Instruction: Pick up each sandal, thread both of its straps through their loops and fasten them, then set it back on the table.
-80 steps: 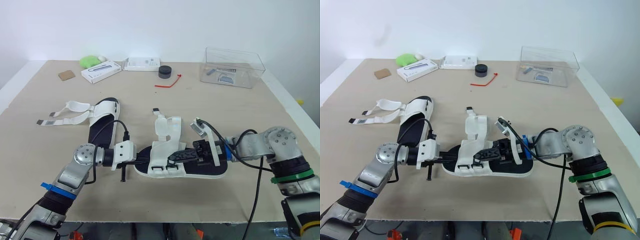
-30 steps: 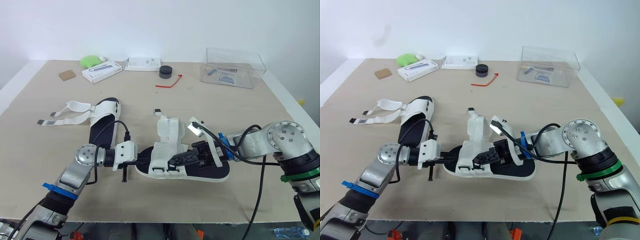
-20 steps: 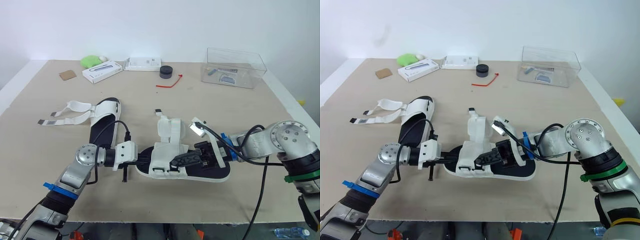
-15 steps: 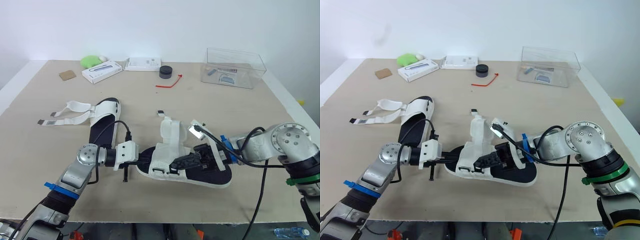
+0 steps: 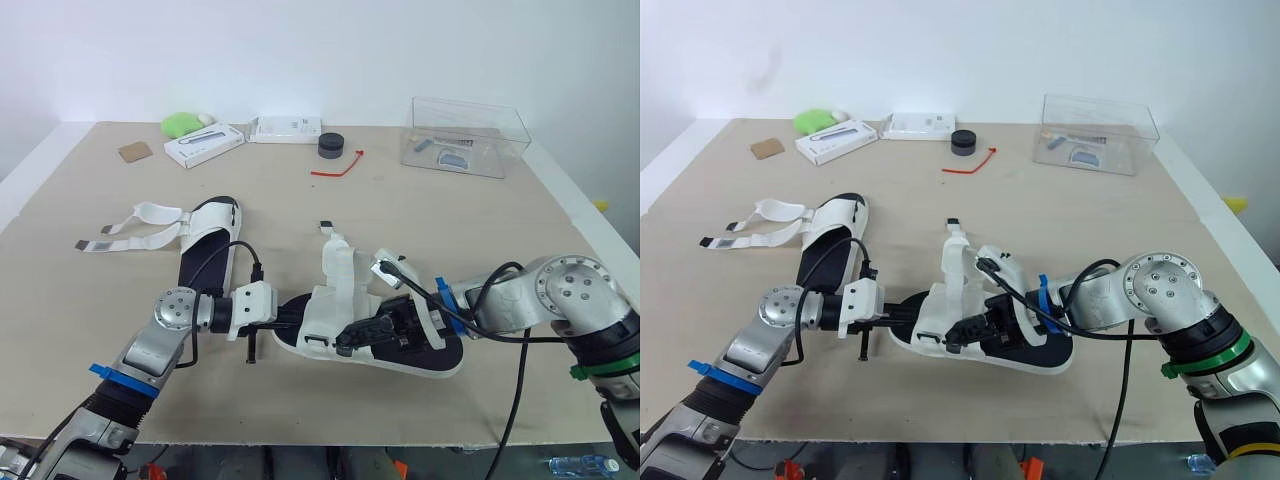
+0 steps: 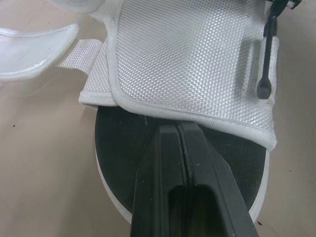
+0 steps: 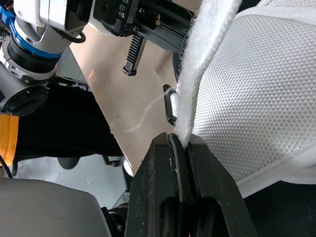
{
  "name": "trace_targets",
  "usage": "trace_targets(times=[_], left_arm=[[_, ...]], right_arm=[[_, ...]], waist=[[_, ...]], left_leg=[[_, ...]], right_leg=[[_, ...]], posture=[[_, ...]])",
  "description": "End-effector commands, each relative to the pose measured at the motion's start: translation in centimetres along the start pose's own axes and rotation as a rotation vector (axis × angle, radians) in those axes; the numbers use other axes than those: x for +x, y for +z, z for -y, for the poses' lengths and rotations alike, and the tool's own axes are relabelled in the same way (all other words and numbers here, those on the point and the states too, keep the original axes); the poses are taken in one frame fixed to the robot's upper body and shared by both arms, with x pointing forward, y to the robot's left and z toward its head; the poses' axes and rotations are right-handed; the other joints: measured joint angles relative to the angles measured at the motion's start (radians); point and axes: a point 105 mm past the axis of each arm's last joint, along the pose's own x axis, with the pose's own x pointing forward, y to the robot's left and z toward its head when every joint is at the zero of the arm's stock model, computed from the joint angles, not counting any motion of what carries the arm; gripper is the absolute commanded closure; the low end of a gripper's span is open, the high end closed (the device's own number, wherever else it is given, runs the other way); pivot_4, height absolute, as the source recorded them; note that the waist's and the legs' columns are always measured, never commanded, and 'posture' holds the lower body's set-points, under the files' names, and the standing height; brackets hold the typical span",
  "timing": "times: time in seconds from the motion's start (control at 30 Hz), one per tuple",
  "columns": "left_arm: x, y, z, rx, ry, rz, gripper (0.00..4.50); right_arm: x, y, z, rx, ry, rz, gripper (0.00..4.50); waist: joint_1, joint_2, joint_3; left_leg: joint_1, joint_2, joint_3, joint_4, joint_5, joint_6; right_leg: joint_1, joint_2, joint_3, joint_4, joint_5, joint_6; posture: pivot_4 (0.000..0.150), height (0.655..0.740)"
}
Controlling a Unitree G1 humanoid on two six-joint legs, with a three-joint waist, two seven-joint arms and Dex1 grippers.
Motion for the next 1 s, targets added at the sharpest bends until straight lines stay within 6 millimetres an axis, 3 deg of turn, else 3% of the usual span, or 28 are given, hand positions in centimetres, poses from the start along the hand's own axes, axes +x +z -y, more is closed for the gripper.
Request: trace_targets(times=[0.03,0.1,0.13,0.17,0.2,0.4,0.67,0.77,0.8,0.83,1.0], left_arm=[[0.6,-2.3,1.5,-0.057,-0.059,-0.083,4.5],[0.7,-2.3,1.6,-0.058,-0.059,-0.082,4.5],[0.7,-2.3,1.6,-0.059,-0.059,-0.082,4.5],[0.7,-2.3,1.6,-0.059,-0.059,-0.081,4.5],[0.7,-2.4,1.6,-0.06,-0.06,-0.082,4.5],[0.7,-2.5,1.6,-0.059,-0.06,-0.082,4.5],[0.7,-2.5,1.5,-0.057,-0.058,-0.083,4.5],[0.7,-2.5,1.4,-0.057,-0.056,-0.085,4.5],[0.6,-2.6,1.4,-0.058,-0.055,-0.086,4.5],[0.6,-2.6,1.3,-0.057,-0.054,-0.087,4.5],[0.5,-2.6,1.3,-0.057,-0.05,-0.089,4.5]], right_arm=[[-0.2,-0.4,-1.0,-0.054,0.011,-0.025,4.14],[-0.3,0.0,-0.9,-0.068,-0.02,-0.007,3.43],[-0.4,0.2,-0.9,-0.072,-0.028,0.005,3.43],[-0.5,0.5,-0.9,-0.075,-0.034,0.018,2.7],[-0.7,0.9,-0.9,-0.081,-0.039,0.033,2.55],[-1.6,3.7,-0.5,-0.096,-0.088,0.111,2.55],[-1.6,4.6,1.1,-0.053,-0.123,0.135,2.55],[-1.5,4.7,1.3,-0.033,-0.119,0.146,3.24],[-1.4,4.5,1.1,-0.035,-0.108,0.139,3.58],[-1.3,4.2,0.8,-0.039,-0.098,0.13,4.22],[-0.8,2.8,-0.3,-0.061,-0.068,0.1,4.37]], waist=[[0.0,0.0,0.0],[0.0,0.0,0.0],[0.0,0.0,0.0],[0.0,0.0,0.0],[0.0,0.0,0.0],[0.0,0.0,0.0],[0.0,0.0,0.0],[0.0,0.0,0.0],[0.0,0.0,0.0],[0.0,0.0,0.0],[0.0,0.0,0.0]], left_leg=[[0.0,0.0,0.0,0.0,0.0,0.0],[0.0,0.0,0.0,0.0,0.0,0.0],[0.0,0.0,0.0,0.0,0.0,0.0],[0.0,0.0,0.0,0.0,0.0,0.0],[0.0,0.0,0.0,0.0,0.0,0.0],[0.0,0.0,0.001,0.001,0.001,0.001],[-0.001,0.0,0.001,0.002,0.001,0.002],[-0.001,0.0,0.001,0.002,0.001,0.002],[-0.001,0.0,0.001,0.002,0.001,0.002],[-0.001,0.0,0.001,0.002,0.001,0.002],[-0.001,0.0,0.001,0.002,0.001,0.002]], right_leg=[[0.0,0.0,0.0,0.0,0.0,0.0],[0.0,0.0,0.0,0.0,0.0,0.0],[0.0,0.0,0.0,0.0,0.0,0.0],[0.0,0.0,0.0,0.0,0.0,0.0],[0.0,-0.001,0.0,0.0,0.0,0.0],[0.0,0.0,0.0,0.0,0.001,0.002],[0.0,-0.001,0.001,0.0,0.002,0.001],[0.0,-0.001,0.001,0.0,0.002,0.001],[0.0,-0.001,0.001,0.0,0.002,0.001],[0.0,-0.001,0.001,0.0,0.002,0.001],[0.0,-0.001,0.0,0.0,0.002,0.002]], posture=[[0.15,0.74],[0.15,0.74],[0.15,0.74],[0.15,0.74],[0.15,0.74],[0.15,0.74],[0.15,0.74],[0.15,0.74],[0.15,0.74],[0.15,0.74],[0.15,0.74]])
